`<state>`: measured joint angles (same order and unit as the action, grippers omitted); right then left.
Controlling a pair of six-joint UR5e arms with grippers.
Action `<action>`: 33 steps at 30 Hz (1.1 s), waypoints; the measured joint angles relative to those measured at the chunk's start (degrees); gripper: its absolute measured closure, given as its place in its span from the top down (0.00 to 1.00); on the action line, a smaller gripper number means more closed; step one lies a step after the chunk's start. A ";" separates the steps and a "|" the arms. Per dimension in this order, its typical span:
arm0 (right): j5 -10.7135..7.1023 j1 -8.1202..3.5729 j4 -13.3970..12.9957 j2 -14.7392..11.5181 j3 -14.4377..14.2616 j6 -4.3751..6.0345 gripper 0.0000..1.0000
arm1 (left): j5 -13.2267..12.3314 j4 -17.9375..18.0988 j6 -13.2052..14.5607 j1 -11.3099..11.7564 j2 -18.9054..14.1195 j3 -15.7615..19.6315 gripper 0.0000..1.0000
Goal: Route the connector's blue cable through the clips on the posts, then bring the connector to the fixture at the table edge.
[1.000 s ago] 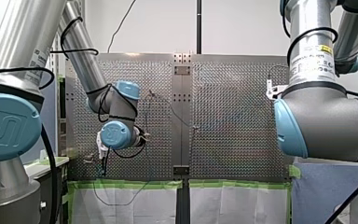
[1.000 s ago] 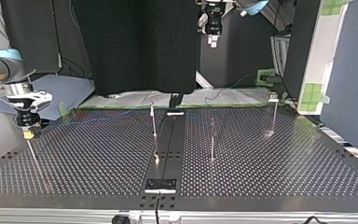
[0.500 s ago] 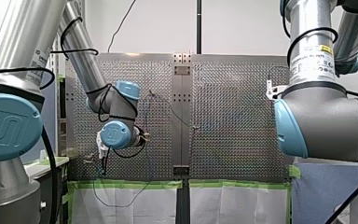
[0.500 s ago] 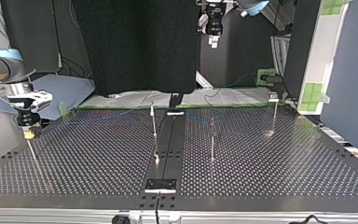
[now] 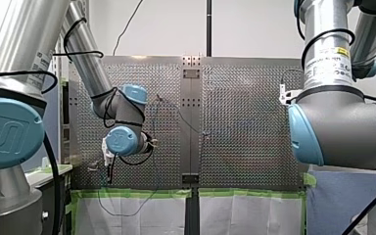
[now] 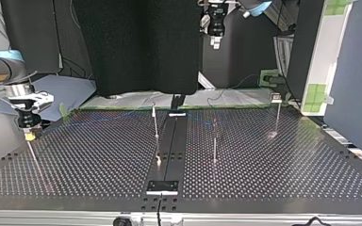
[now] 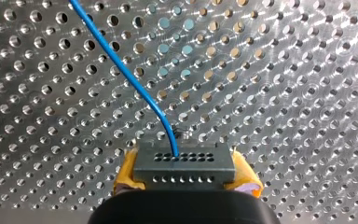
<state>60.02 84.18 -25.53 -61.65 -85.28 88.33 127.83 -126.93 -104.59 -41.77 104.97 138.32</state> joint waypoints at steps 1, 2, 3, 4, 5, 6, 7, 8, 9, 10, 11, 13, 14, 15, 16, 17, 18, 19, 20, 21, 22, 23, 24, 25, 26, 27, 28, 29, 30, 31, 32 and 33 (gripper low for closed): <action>-0.02 0.00 -0.01 0.00 0.02 0.01 0.26 | 0.00 0.00 0.00 0.00 0.00 0.00 0.98; -0.04 0.01 0.00 0.00 0.02 0.04 0.53 | 0.00 0.00 0.00 0.00 0.00 0.00 0.98; -0.05 0.02 0.01 0.01 0.03 0.05 0.53 | 0.00 -0.01 0.00 0.00 0.00 0.00 0.98; -0.06 0.03 0.03 0.01 0.03 0.06 0.65 | 0.00 -0.02 -0.01 0.00 0.00 0.00 0.98; -0.06 0.07 0.05 0.01 0.03 0.07 0.74 | 0.00 -0.02 -0.03 0.00 0.00 0.00 0.98; -0.06 0.10 0.07 0.02 0.03 0.07 0.74 | 0.00 -0.03 -0.05 0.00 0.00 0.00 0.98; -0.07 0.11 0.11 0.02 0.04 0.08 0.81 | 0.00 -0.02 -0.05 0.00 0.00 0.00 0.98; -0.09 0.13 0.13 0.03 0.04 0.07 0.84 | 0.00 -0.03 -0.06 0.00 0.00 0.00 0.98; -0.09 0.18 0.16 0.03 0.05 0.06 0.84 | 0.00 -0.04 -0.07 0.00 0.00 0.01 0.98; -0.09 0.22 0.22 0.05 0.05 0.05 0.84 | 0.00 -0.05 -0.08 0.00 0.00 0.02 0.98; -0.08 0.26 0.27 0.10 0.03 0.00 0.84 | 0.00 -0.06 -0.08 0.00 0.00 0.01 0.98; -0.07 0.28 0.33 0.11 0.02 -0.07 0.84 | 0.00 -0.07 -0.09 0.00 0.00 0.01 0.98; -0.06 0.29 0.35 0.13 0.01 -0.11 0.84 | 0.00 -0.07 -0.09 0.00 0.00 0.01 0.98; -0.07 0.31 0.36 0.13 0.01 -0.13 0.84 | 0.00 -0.08 -0.11 0.00 0.00 0.01 0.98; -0.06 0.32 0.37 0.14 0.02 -0.13 0.84 | 0.00 -0.08 -0.12 0.00 0.00 0.01 0.98; -0.04 0.32 0.38 0.15 0.02 -0.15 0.84 | 0.00 -0.08 -0.13 0.00 0.00 0.02 0.98; -0.03 0.32 0.38 0.15 0.01 -0.15 0.84 | 0.00 -0.08 -0.15 0.00 0.00 0.02 0.98; -0.01 0.34 0.38 0.16 0.01 -0.16 0.87 | 0.00 -0.08 -0.15 0.00 0.00 0.02 0.98; 0.01 0.34 0.39 0.16 0.02 -0.17 0.89 | 0.00 -0.08 -0.16 0.00 0.00 0.02 0.98; 0.04 0.34 0.39 0.17 0.02 -0.18 0.89 | 0.00 -0.08 -0.17 0.00 0.00 0.03 0.98; 0.05 0.34 0.36 0.17 0.02 -0.17 0.89 | 0.01 -0.08 -0.17 0.00 0.00 0.02 0.98; 0.07 0.35 0.29 0.17 0.02 -0.16 0.93 | 0.01 -0.08 -0.17 0.00 0.00 0.02 0.98; 0.08 0.35 0.22 0.17 0.01 -0.14 0.93 | 0.01 -0.08 -0.17 0.00 0.00 0.02 0.98; 0.09 0.36 0.13 0.17 0.01 -0.10 0.95 | 0.01 -0.08 -0.17 0.00 0.00 0.02 0.98; 0.11 0.36 0.00 0.17 0.02 -0.05 0.95 | 0.01 -0.08 -0.17 0.00 0.00 0.02 0.98; 0.13 0.35 -0.10 0.17 0.02 -0.01 0.95 | 0.03 -0.08 -0.18 0.00 0.00 0.02 0.98; 0.14 0.35 -0.20 0.17 0.03 0.02 0.95 | 0.05 -0.08 -0.19 0.00 0.00 0.02 0.98; 0.16 0.35 -0.31 0.17 0.03 0.05 0.98 | 0.05 -0.08 -0.19 0.00 0.00 0.01 0.98; 0.17 0.34 -0.39 0.17 0.03 0.06 0.98 | 0.07 -0.08 -0.20 0.00 0.00 0.01 0.98; 0.17 0.35 -0.47 0.17 0.03 0.09 0.98 | 0.07 -0.08 -0.19 0.00 0.00 0.01 0.98; 0.19 0.35 -0.59 0.17 0.04 0.13 0.98 | 0.08 -0.08 -0.21 0.00 0.00 0.00 0.98; 0.21 0.34 -0.66 0.17 0.04 0.19 0.98 | 0.08 -0.08 -0.23 0.00 0.00 0.01 0.98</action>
<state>60.23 84.52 -26.19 -61.49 -85.24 88.52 127.92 -127.01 -104.81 -41.77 104.97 138.33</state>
